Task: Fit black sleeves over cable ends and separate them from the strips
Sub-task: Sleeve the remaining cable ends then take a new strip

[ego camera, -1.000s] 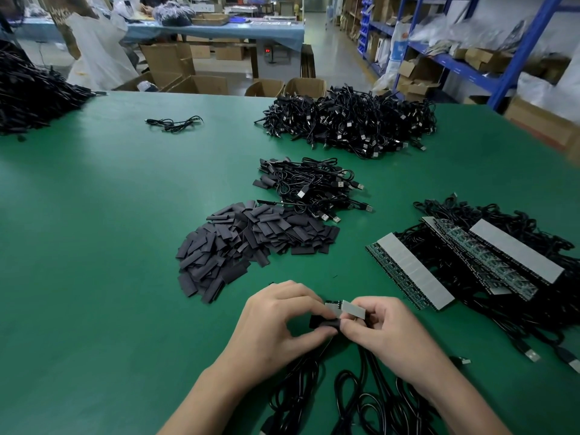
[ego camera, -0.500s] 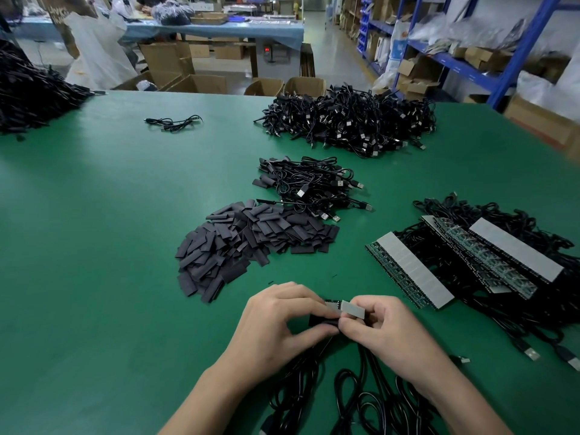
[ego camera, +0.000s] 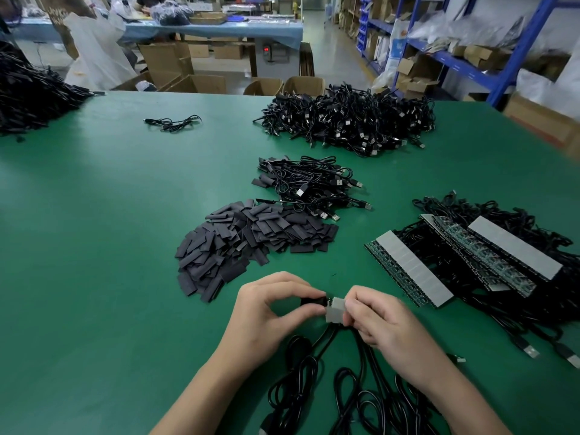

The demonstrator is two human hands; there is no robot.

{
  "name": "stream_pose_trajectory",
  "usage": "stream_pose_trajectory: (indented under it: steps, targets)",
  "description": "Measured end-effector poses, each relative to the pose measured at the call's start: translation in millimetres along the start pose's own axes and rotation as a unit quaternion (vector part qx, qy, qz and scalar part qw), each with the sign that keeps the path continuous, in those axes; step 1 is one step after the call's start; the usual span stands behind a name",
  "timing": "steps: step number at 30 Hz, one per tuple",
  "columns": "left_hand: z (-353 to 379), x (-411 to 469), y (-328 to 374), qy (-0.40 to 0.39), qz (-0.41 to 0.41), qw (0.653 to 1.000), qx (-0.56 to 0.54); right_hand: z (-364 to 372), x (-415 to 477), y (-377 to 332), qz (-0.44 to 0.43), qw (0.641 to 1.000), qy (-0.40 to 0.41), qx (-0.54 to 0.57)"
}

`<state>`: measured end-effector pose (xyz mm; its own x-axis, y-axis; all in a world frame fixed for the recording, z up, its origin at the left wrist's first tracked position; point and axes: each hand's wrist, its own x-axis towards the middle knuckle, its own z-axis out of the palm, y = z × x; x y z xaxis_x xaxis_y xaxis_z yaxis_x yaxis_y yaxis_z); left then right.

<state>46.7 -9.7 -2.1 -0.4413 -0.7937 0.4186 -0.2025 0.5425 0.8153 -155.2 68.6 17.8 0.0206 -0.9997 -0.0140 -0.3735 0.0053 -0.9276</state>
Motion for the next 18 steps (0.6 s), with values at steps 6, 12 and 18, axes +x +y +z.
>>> stream_pose_trajectory:
  steps: [6,12,18]
  targets:
    - [-0.3,-1.0,-0.8,-0.014,-0.006,1.000,0.017,0.5,-2.4,-0.2,-0.009,0.998,0.026,-0.060]
    - [-0.1,-1.9,-1.2,-0.019,0.004,0.999,0.041,0.7,-2.0,2.7,-0.004,0.996,0.030,-0.079]
    - [1.3,-3.7,-3.9,-0.025,0.014,0.997,0.075,3.4,-2.2,5.1,-0.009,0.995,0.036,-0.095]
